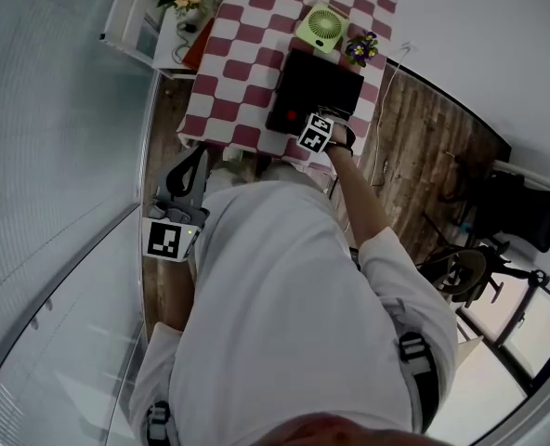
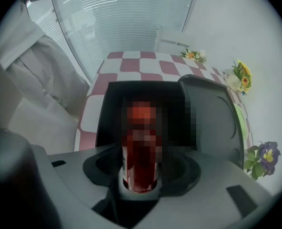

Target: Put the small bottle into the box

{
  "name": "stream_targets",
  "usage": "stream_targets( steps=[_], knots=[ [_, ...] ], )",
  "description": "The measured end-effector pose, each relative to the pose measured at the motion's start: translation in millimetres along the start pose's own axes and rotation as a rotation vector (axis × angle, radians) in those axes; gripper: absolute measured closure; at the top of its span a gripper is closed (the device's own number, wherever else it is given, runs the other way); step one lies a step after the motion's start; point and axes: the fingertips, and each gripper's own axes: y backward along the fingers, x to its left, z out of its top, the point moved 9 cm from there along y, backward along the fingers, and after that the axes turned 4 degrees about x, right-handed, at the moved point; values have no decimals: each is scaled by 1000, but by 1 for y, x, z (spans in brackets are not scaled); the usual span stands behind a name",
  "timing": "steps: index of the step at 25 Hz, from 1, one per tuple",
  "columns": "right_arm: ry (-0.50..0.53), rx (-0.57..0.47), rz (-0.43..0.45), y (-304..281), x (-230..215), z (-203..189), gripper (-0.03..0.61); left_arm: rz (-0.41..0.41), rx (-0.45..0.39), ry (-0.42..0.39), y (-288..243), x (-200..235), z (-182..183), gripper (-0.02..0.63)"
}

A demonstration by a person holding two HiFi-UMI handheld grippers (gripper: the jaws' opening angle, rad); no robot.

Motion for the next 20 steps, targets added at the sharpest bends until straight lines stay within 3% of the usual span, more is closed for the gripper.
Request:
stream_targets(
  steps=[7, 12, 20],
  knots=[
    [-39, 36, 29, -13, 0, -1, 354, 18, -11, 42, -3, -2, 2, 612],
    [-35, 42, 40, -16, -2, -1, 353, -6, 10, 4, -7, -3, -1, 612],
    [-73, 6, 42, -13, -2, -5, 351, -36, -3, 8, -22, -5, 7, 612]
  ],
)
